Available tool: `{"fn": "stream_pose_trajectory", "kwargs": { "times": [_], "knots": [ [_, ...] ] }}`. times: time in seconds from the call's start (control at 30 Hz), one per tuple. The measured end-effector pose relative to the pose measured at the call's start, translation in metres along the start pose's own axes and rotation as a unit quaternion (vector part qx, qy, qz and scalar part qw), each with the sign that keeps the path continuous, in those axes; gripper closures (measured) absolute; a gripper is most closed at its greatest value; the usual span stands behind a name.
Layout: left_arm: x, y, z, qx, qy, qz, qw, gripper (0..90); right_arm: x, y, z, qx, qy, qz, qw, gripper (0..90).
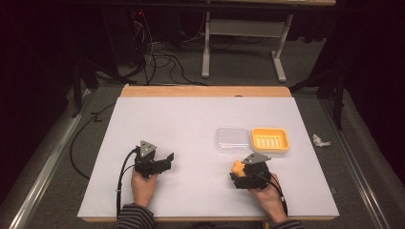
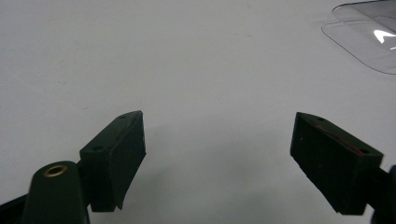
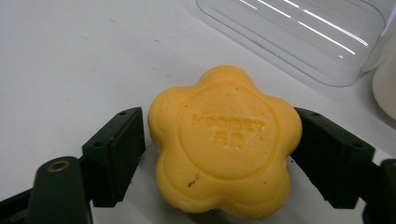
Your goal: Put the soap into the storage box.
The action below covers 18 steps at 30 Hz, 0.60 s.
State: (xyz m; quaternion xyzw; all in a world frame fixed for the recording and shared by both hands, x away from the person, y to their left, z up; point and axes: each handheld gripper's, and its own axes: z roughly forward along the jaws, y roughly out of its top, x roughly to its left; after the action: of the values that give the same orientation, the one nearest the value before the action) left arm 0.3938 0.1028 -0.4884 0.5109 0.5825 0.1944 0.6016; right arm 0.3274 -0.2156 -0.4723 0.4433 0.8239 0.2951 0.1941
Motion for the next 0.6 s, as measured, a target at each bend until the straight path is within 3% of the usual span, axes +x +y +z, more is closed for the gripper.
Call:
{"fn": "stream_pose_trajectory", "kwargs": {
  "times": [0.13, 0.6],
  "knots": [
    [-0.0001, 0.0, -0.0003, 0.0, 0.0, 0.002, 1.0, 18.6, -0.0008, 0.0001, 0.0014, 0.004, -0.005, -0.001, 1.0, 24.7],
    [-0.0004, -0.0002, -0.0007, -0.001, -0.002, 0.002, 1.0, 18.3, -0.0072, -0.0007, 0.0007, -0.004, 0.019, -0.003, 0.9998, 25.8]
  ]
}}
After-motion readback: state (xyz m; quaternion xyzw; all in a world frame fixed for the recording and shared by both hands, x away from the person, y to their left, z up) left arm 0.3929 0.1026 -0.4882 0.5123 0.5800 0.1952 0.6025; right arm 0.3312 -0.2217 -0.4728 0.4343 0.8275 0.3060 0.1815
